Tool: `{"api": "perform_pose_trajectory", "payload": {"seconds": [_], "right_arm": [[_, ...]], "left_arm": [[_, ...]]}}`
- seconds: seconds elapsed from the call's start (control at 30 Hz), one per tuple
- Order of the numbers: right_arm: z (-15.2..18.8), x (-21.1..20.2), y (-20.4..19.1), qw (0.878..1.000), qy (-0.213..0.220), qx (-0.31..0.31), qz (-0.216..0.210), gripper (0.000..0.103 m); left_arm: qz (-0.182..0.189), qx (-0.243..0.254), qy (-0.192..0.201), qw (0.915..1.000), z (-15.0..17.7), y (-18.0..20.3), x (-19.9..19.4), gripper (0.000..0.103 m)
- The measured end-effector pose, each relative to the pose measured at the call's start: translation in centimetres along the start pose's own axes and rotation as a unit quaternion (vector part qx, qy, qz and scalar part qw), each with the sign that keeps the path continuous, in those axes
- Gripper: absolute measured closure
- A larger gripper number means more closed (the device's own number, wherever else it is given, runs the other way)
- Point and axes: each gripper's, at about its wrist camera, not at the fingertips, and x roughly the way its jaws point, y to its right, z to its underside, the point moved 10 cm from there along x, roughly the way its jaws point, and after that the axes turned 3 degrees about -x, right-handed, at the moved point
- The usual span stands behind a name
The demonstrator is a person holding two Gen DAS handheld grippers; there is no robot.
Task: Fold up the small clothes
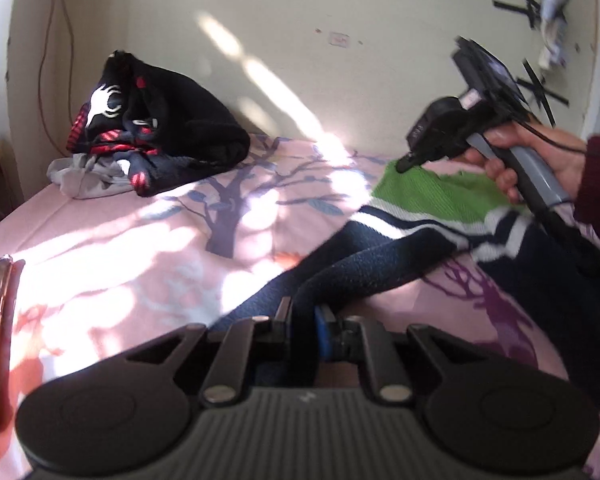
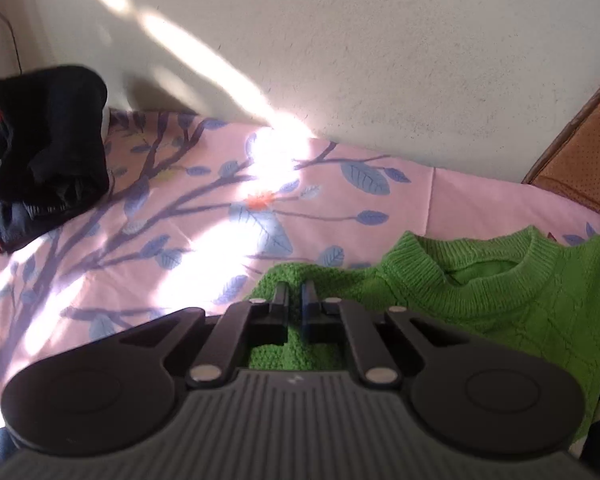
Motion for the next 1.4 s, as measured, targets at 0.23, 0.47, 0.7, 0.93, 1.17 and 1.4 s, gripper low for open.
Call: {"api": "perform_pose_trajectory", "payload": {"seconds": [0.23,0.47,0.7,0.93,1.17,1.4], "right_arm": [[-10.1,-3.6,-1.8,0.993,0.103,0.047,-0.016,0.095],[-8.4,3.0,-1.9,0.997,0.059,0.039,0.031,0.069],[-5.2,-6.0,1.1,0.996,0.091,-0.002,-0.014,0.068],[4.2,-19.0,8.5,0.986,0.122,-0.100,0.055,0.043],[17.6,-20.8,9.6,0.994,0.045,-0.095,0.007,0.035],[20.6,-19.1,8.6,0.992,0.044,-0.116,0.000,0.086]], "left_arm": [[-0.016,-0.046,0.085,0.9951,-9.5,-4.3,-1.1,0.092],[-0.044,-0.088,0.035,0.9945,-10.2,-6.2,3.3,0.083],[0.098,-0.095,-0.026,0.9904,-4.3,-0.3,0.7,0.057],[0.240,-0.092,-0.118,0.9593,2.2,8.5,-1.7,0.050],[0.255,-0.098,-0.185,0.9441,6.1,12.3,-2.4,0.041],[0.212,-0.098,-0.208,0.9497,7.5,13.8,-2.7,0.043]]}}
